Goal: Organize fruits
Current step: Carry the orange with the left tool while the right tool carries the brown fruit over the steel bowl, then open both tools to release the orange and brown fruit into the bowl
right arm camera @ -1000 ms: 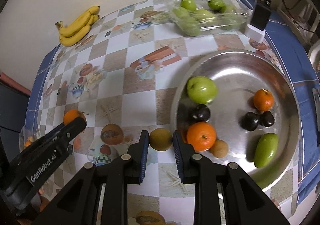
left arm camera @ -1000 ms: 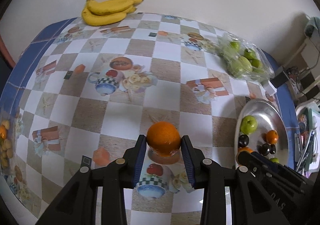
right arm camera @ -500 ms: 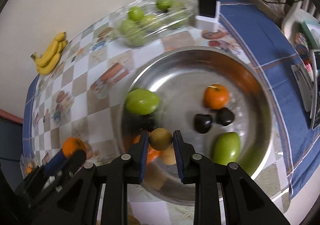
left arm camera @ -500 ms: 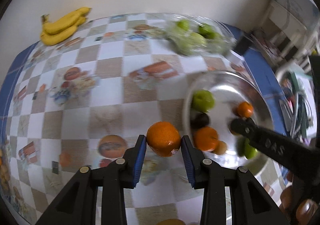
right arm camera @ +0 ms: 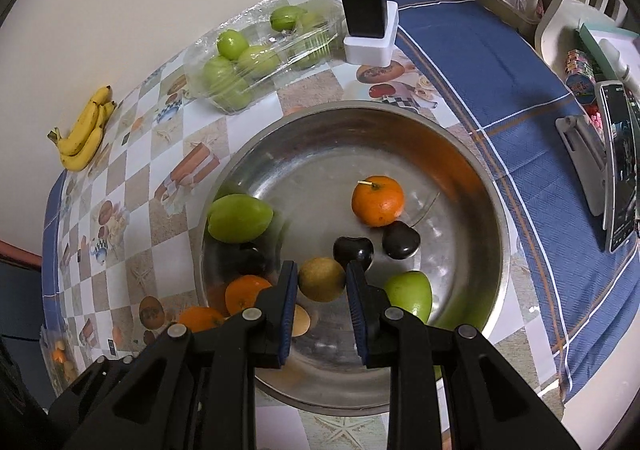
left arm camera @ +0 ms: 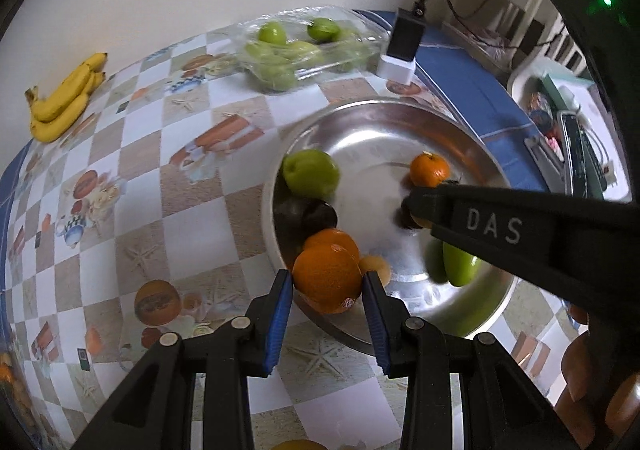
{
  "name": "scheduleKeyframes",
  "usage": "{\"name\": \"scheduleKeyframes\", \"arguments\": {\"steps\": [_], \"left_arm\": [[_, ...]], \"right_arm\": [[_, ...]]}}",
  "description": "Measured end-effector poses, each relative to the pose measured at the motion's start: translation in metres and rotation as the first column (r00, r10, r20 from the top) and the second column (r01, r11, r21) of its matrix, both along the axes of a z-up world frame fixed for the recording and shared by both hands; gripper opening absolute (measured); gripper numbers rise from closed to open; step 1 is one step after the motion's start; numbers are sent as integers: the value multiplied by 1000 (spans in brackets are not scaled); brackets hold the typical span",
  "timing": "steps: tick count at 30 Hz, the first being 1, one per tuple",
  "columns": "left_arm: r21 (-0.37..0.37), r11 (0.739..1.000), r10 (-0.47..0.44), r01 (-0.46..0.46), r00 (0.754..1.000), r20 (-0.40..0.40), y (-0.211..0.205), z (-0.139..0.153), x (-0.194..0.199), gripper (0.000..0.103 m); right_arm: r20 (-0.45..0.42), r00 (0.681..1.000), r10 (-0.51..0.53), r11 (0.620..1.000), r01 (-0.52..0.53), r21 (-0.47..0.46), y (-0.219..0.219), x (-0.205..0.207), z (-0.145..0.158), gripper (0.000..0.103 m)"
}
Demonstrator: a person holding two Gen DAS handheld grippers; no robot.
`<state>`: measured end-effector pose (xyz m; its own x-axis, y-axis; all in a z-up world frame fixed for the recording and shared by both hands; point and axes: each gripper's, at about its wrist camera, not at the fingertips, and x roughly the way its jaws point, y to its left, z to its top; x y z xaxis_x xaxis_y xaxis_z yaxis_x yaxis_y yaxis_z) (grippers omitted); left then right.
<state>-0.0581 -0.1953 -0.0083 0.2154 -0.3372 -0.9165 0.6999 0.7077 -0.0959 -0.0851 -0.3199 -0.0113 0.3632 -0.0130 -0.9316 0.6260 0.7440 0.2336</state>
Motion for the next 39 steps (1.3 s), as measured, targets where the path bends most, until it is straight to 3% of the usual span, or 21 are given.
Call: {"name": "scheduleKeyframes", "arguments": {"steps": [39], "left_arm": [[-17,1000,3,-4,999,-35,-3,-11,4,39]], "right_arm": [[-77,997,21,999,-19,27,9,4,-20,27]]}}
